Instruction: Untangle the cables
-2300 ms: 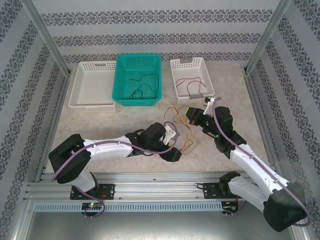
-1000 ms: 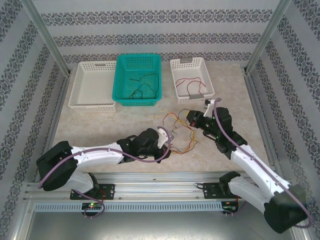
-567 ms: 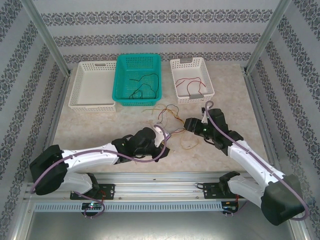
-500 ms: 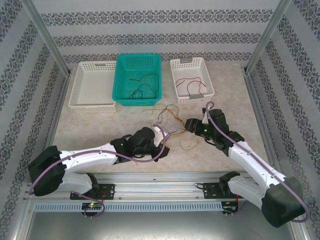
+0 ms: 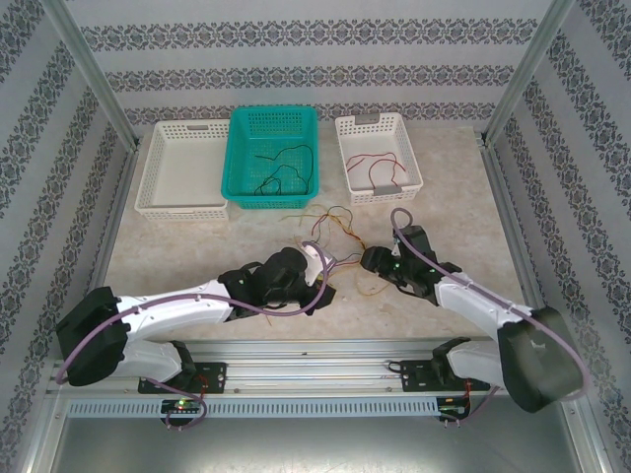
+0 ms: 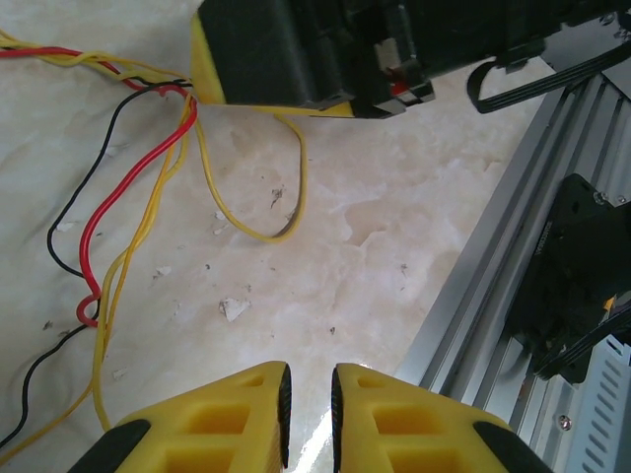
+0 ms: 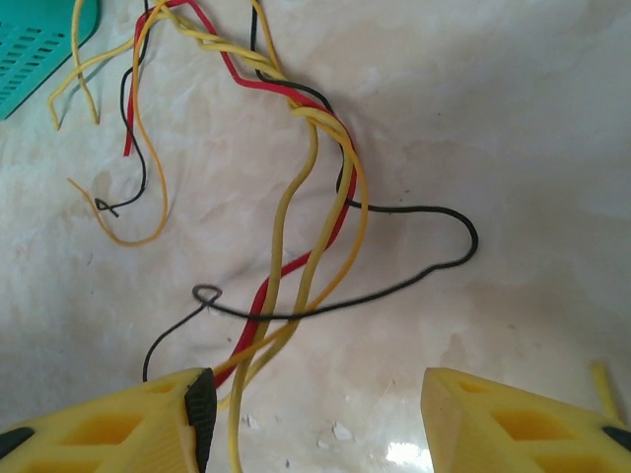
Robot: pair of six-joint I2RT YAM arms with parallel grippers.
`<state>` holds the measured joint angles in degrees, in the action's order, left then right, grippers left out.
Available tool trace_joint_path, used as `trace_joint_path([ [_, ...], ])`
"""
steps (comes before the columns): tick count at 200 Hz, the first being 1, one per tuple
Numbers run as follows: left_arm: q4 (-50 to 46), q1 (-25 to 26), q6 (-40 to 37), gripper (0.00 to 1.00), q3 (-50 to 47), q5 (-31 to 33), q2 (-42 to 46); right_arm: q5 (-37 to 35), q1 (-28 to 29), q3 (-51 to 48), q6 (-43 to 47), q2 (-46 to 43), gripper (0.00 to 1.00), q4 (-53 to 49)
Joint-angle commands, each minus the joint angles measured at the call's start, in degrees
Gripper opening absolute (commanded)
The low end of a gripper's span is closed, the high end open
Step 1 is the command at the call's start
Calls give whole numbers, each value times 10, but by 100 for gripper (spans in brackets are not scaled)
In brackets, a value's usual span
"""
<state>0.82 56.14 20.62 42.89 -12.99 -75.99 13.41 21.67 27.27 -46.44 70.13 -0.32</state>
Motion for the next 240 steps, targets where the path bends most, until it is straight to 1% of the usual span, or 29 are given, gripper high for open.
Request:
trace_joint_path([
  [1,-3,-5,10,20,16,4,-10,-8,8,-9,-40,30,57,85],
  [43,7,-5,18,19,12,0,-13,-37,12,3,-71,88,56,144],
  [69,23,-5,28,19,4,-9,-18,-67,13,3,-88,98,53,169],
  [105,39,-5,38,19,-7,-15,-19,-87,14,8,-102,120,45,199],
  [127,43,-5,40,19,-8,-19,-19,-93,11,26,-95,149,40,202],
  [145,50,-5,43,19,-11,-23,-15,-77,6,40,-100,185,32,219],
  [165,47,-5,43,19,-15,-20,-7,-59,4,53,-106,203,15,231],
  [183,38,-5,38,19,-17,-11,5,-76,16,55,-87,176,0,216],
  [194,30,-5,33,19,-16,-1,14,-94,25,52,-65,145,0,202],
  [207,21,-7,31,20,-15,13,27,-94,32,47,-30,107,0,201],
  [210,19,-8,30,22,-14,15,29,-90,33,45,-22,99,0,202],
  [213,18,-10,31,26,-14,17,32,-86,35,43,-12,91,0,205],
  [221,16,-13,31,41,-12,20,39,-74,37,38,13,67,0,208],
  [225,15,-15,31,46,-11,22,42,-69,38,35,23,55,0,211],
  [240,18,-23,35,61,-8,23,53,-35,39,19,59,14,0,233],
])
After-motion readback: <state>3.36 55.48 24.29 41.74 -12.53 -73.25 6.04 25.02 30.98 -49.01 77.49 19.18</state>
